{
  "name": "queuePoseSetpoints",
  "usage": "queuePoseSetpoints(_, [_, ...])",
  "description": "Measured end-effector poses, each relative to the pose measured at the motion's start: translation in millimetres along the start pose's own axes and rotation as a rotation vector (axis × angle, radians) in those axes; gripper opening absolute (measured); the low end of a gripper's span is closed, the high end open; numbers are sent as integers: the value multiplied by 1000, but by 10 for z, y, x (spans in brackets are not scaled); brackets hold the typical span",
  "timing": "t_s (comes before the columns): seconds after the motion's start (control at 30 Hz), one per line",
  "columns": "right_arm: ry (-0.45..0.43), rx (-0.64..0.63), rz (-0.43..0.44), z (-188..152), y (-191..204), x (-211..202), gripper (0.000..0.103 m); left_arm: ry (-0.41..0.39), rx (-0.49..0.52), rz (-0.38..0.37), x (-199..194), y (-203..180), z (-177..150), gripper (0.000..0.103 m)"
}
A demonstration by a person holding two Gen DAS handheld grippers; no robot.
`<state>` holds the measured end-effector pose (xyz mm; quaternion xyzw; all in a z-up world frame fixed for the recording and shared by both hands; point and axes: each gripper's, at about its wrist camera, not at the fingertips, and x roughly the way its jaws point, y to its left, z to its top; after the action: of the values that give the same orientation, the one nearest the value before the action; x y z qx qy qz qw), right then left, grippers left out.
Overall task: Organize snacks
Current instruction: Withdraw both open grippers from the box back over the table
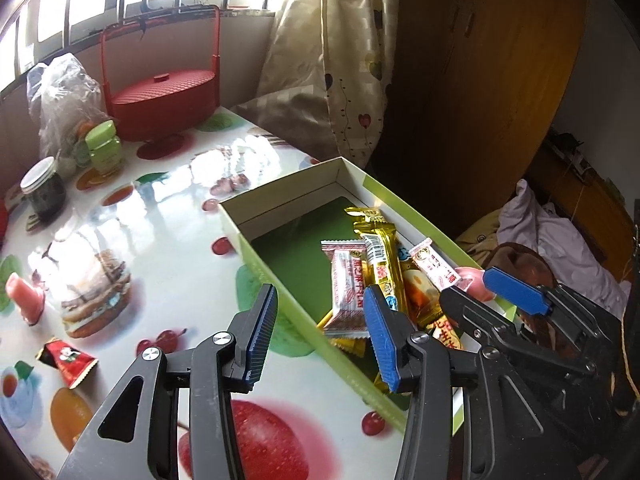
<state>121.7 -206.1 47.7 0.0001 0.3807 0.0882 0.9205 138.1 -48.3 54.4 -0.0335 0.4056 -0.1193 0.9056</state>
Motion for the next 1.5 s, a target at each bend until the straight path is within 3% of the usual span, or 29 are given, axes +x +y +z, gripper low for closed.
queuePoseSetpoints(0.5, [-9, -34, 24, 24, 303, -17, 50, -25, -55, 51, -266, 367, -148, 46])
queuePoseSetpoints(1.5, [-2, -204, 180, 128, 1364, 196, 50, -47, -190, 182, -633, 1213, -439, 46])
